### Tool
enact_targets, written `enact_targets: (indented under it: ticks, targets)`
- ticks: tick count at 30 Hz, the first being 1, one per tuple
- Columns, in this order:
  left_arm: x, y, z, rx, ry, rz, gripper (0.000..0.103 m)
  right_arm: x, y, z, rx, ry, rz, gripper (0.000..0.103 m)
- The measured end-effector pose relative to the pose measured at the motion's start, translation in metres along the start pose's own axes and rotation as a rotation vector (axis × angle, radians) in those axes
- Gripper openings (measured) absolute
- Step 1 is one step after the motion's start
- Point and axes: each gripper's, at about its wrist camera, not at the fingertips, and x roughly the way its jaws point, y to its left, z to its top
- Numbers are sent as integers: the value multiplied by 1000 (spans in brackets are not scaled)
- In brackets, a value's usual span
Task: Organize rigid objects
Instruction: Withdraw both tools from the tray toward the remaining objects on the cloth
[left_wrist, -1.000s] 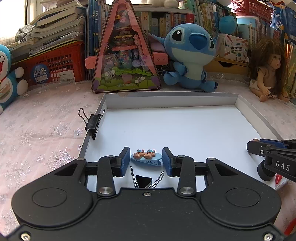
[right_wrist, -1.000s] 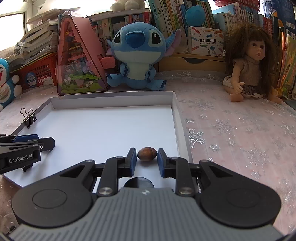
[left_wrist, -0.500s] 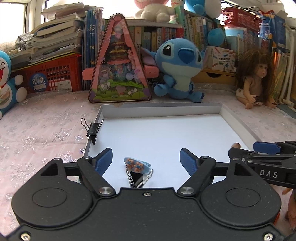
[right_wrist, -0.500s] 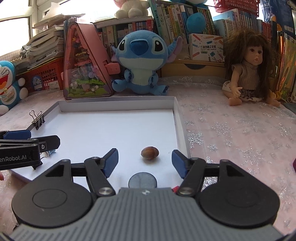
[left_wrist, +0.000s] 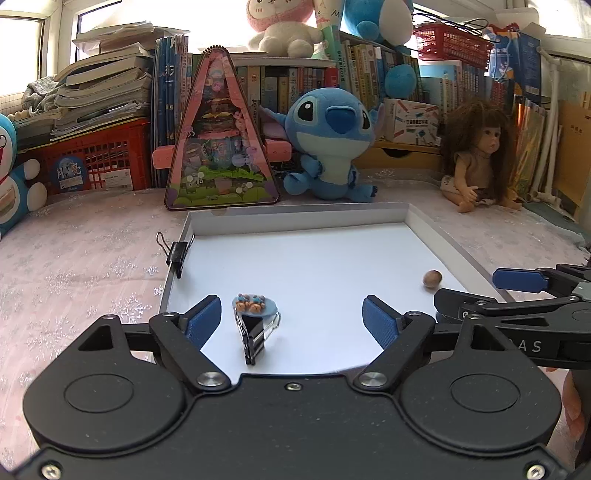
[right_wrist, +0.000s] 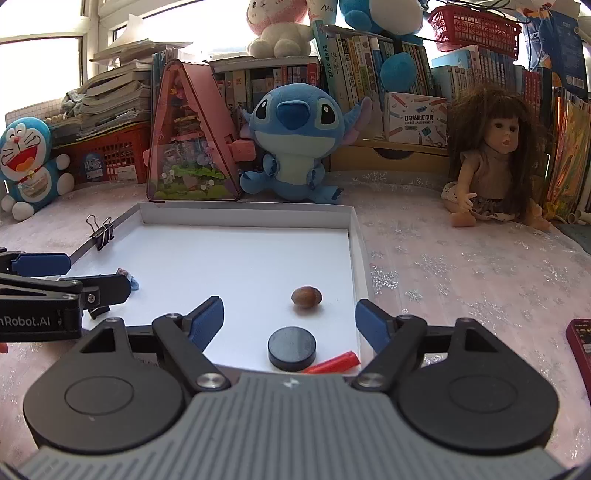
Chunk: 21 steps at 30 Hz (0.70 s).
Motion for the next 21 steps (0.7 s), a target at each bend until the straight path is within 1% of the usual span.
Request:
enact_targets:
  ticks: [11, 21]
  targets:
    - [-26, -3, -14, 14, -10, -35, 83, -20, 1, -11, -10, -18, 14, 89]
    - [-39, -4, -28, 11, -2, -44, 83, -36, 4, -20, -21, -41, 13, 90]
